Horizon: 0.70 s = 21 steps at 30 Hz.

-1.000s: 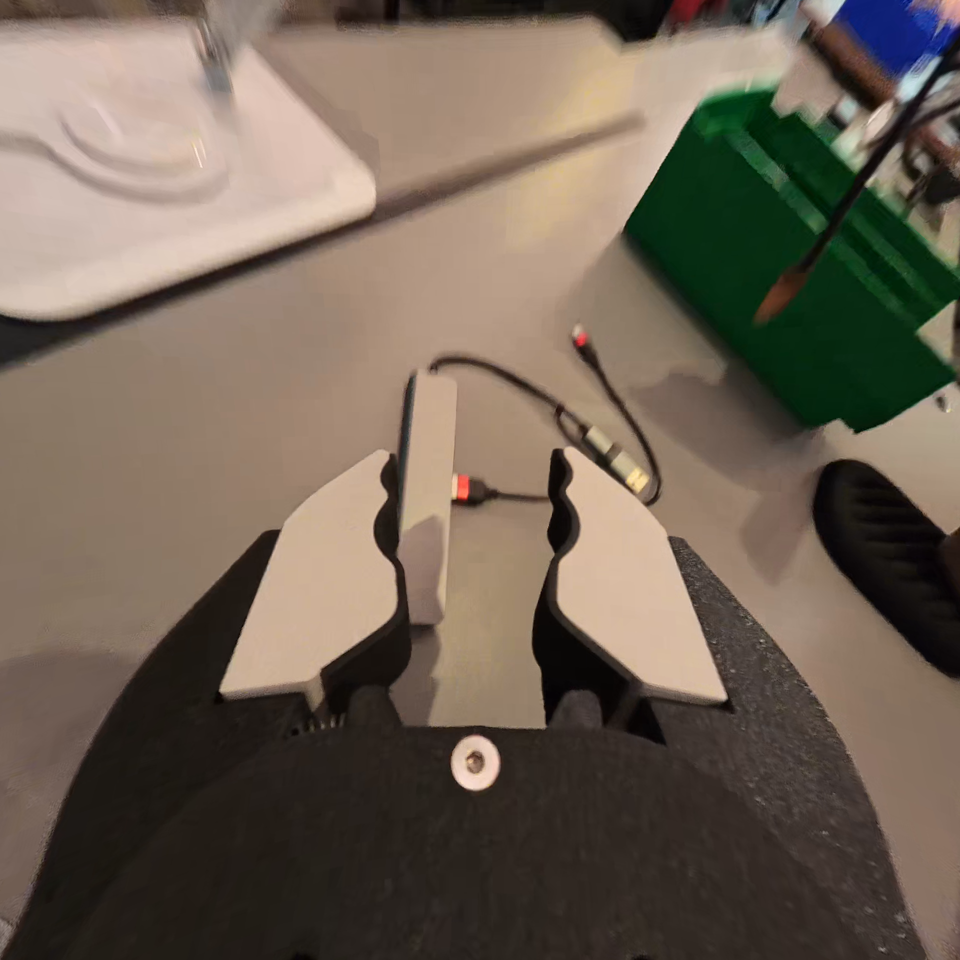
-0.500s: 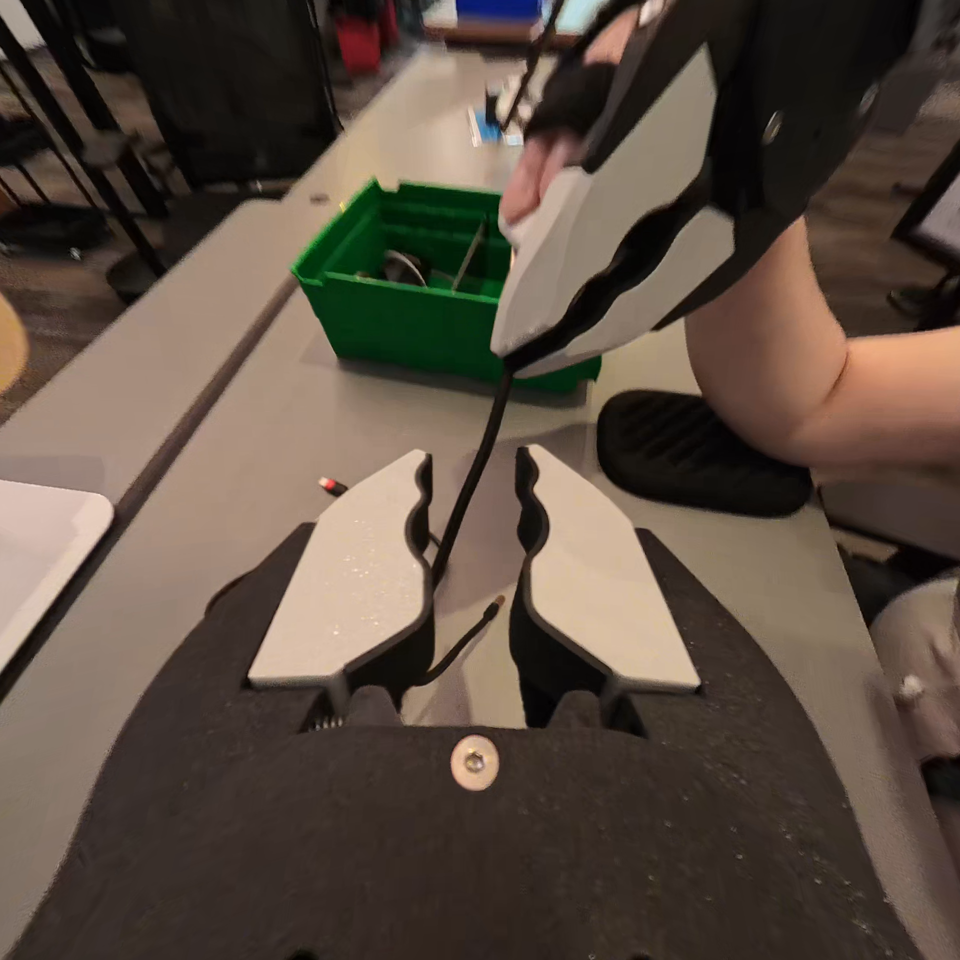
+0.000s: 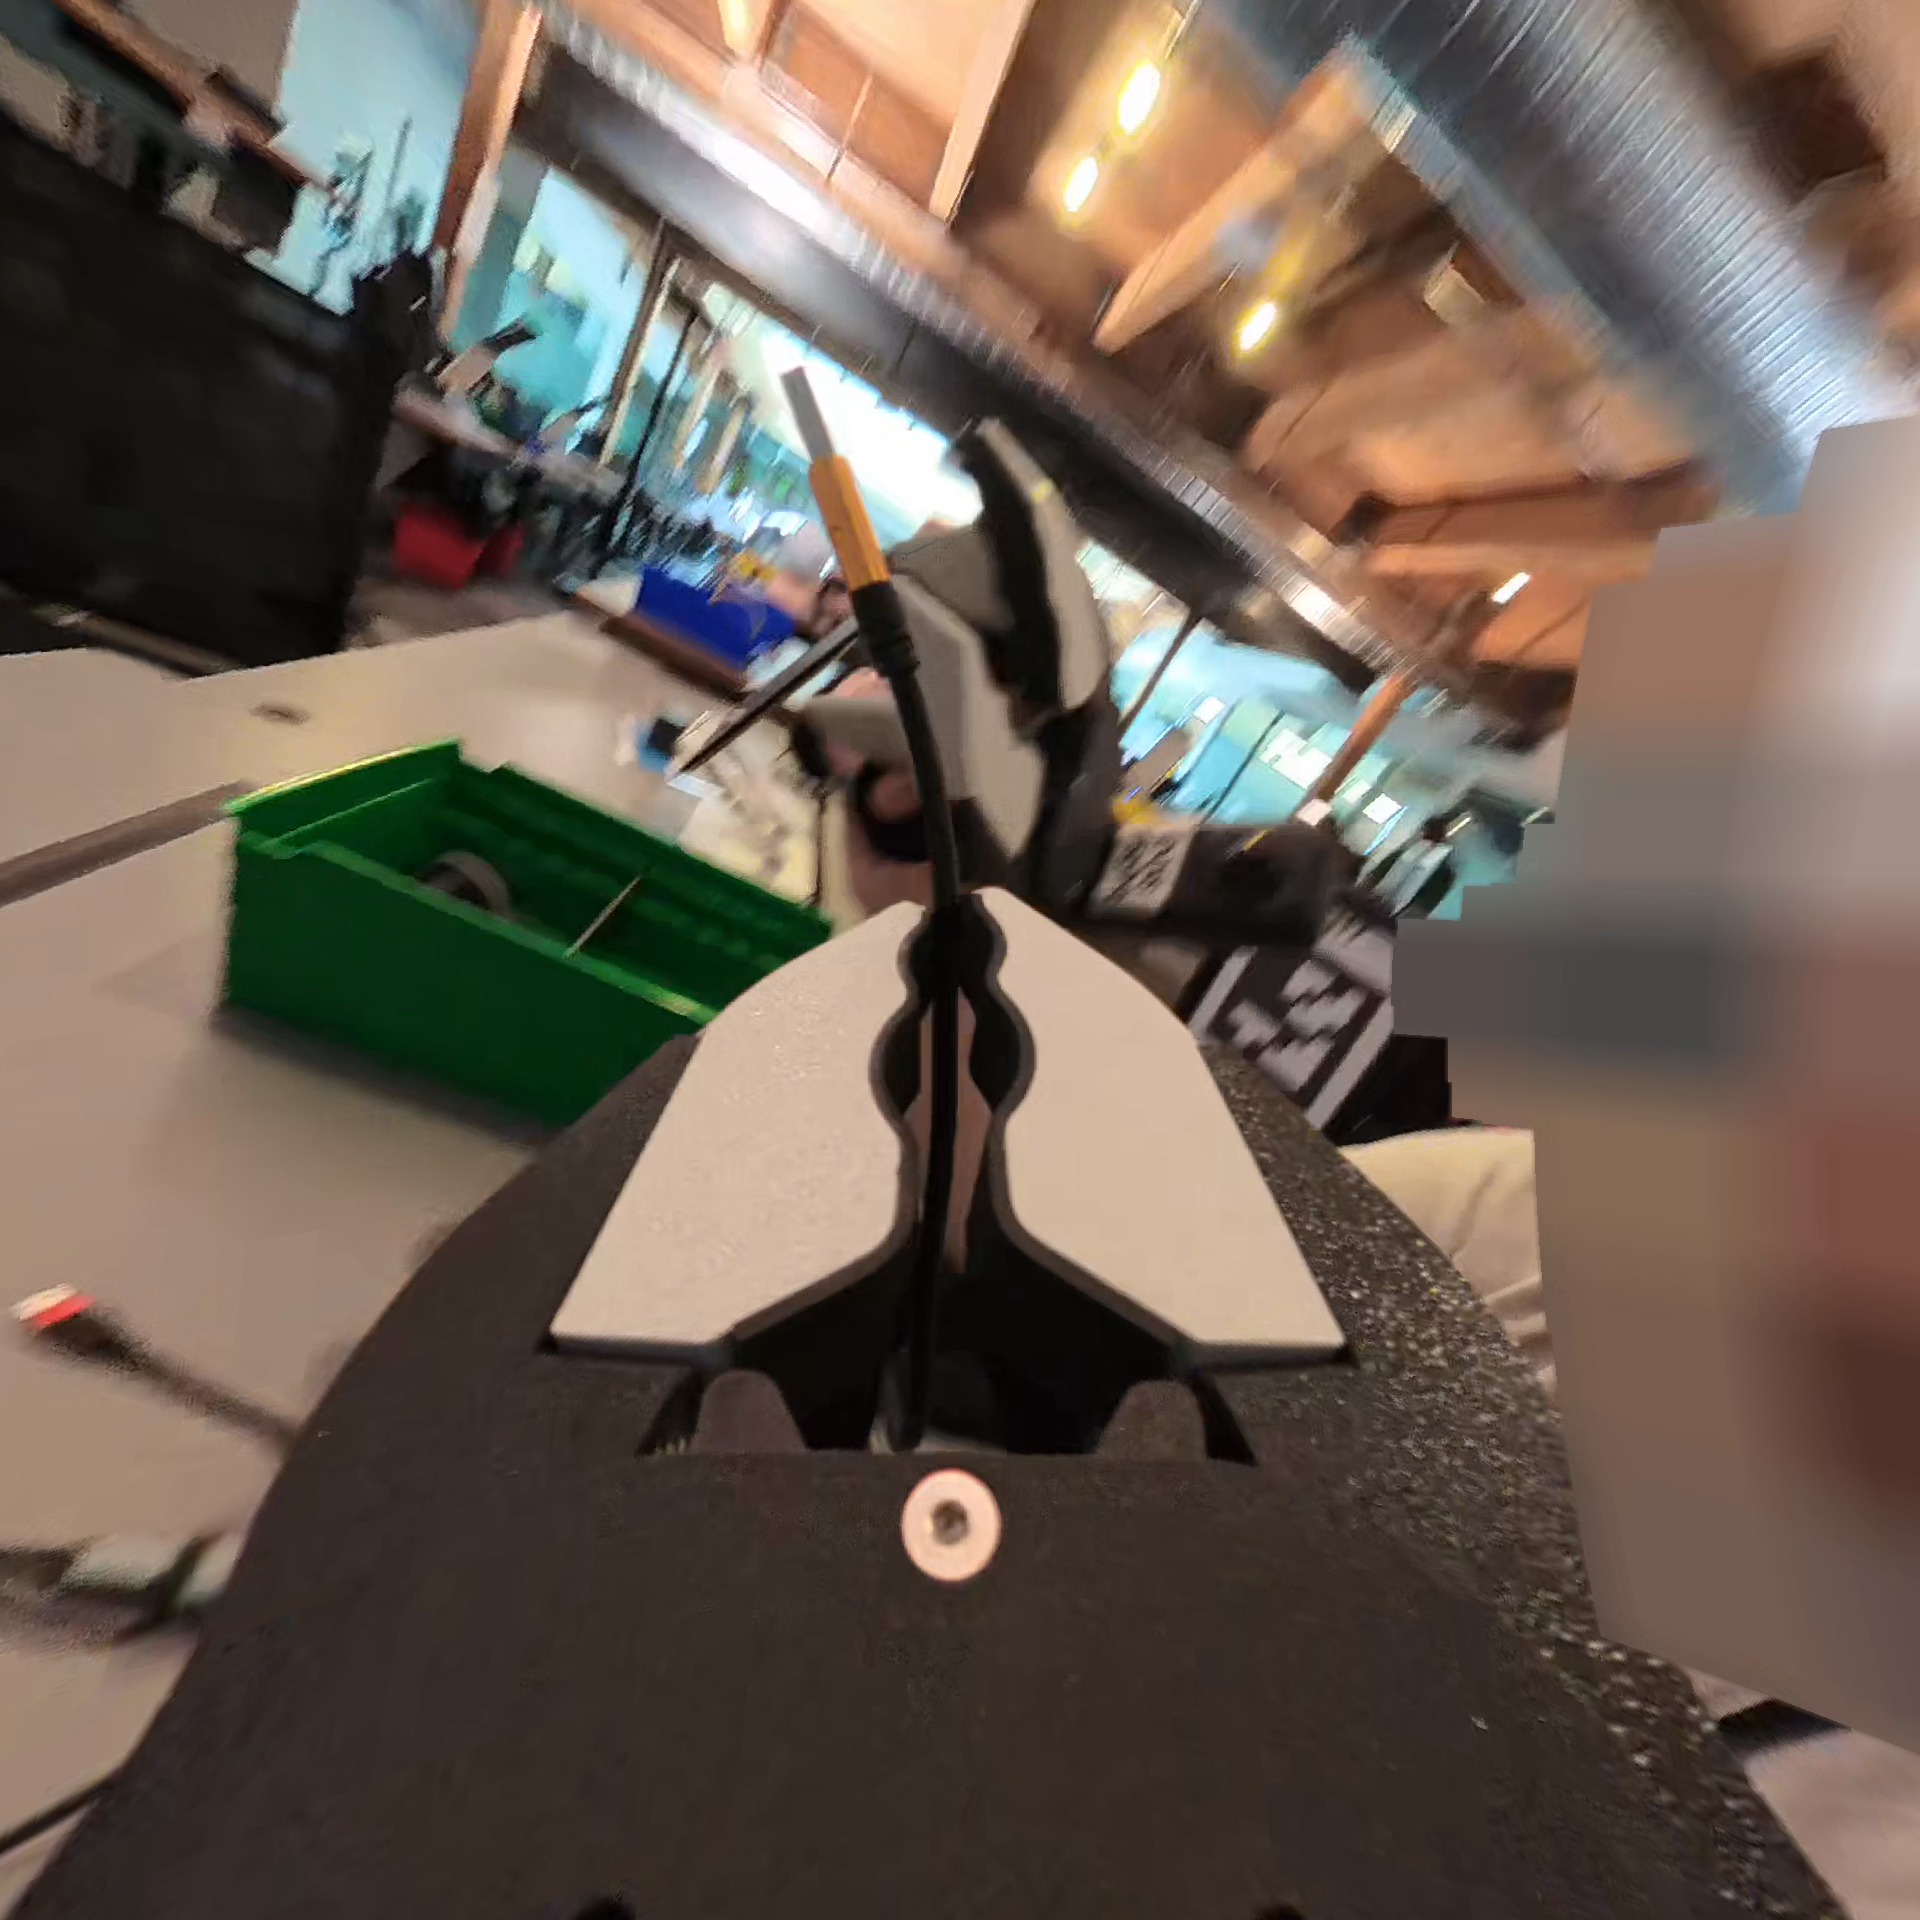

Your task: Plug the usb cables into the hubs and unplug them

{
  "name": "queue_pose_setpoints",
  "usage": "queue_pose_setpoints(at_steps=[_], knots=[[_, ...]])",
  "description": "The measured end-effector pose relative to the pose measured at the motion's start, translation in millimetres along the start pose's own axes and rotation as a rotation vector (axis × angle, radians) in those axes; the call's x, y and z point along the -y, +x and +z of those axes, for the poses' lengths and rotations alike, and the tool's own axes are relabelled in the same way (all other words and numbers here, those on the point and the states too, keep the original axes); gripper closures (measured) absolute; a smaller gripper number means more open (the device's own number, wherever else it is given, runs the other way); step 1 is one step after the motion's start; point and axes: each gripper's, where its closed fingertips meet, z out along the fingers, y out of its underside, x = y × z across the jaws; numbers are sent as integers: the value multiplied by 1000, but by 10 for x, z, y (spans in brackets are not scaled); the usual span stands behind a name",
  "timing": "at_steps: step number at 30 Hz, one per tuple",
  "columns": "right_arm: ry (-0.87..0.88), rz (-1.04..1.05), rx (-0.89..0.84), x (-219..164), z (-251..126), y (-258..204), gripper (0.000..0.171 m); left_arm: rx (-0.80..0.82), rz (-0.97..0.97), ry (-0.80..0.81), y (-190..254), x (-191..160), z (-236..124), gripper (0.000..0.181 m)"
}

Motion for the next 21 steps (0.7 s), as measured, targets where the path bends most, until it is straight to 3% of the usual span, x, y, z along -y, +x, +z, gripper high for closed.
queue_pose_setpoints(at_steps=[4, 8, 16, 21], knots=[[-11, -6, -216, -47, 81, -55, 129, -129, -142, 154, 238, 139, 90, 177], [38, 92, -271, 134, 157, -321, 124, -184, -258, 236, 336, 122, 214, 178], [8, 256, -355, 186, 142, -300, 128, -152, -282, 307, 390, 17, 389, 178], [34, 143, -385, 279, 108, -300, 134, -178, -341, 334, 441, 0, 418, 178]])
